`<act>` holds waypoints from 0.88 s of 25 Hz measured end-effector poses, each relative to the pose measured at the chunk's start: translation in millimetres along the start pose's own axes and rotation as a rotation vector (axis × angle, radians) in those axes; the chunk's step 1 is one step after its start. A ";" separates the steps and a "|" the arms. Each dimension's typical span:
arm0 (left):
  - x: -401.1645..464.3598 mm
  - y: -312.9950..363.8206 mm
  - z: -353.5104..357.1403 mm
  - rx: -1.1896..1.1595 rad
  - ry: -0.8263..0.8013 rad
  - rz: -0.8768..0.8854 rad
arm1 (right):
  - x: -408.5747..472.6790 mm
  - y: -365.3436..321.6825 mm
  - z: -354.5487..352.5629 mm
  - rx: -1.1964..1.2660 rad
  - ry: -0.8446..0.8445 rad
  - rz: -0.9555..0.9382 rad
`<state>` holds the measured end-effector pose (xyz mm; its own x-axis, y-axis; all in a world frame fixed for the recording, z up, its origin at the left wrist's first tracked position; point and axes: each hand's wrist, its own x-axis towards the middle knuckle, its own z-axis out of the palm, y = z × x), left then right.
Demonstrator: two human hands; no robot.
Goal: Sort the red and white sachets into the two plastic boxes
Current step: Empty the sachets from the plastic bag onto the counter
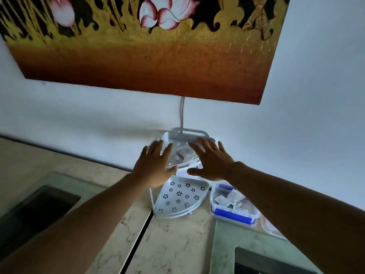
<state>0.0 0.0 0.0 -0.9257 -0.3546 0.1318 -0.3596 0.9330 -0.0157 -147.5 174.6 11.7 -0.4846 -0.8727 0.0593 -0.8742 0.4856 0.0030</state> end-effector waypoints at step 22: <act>18.8 33.9 -12.9 -0.463 0.201 0.070 | -5.6 4.9 -32.8 0.284 0.255 0.044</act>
<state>-28.1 25.8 14.7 -0.8884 -0.3134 0.3354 -0.1652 0.9000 0.4034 -148.0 183.6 44.1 -0.5297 -0.7936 0.2994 -0.8439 0.4579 -0.2795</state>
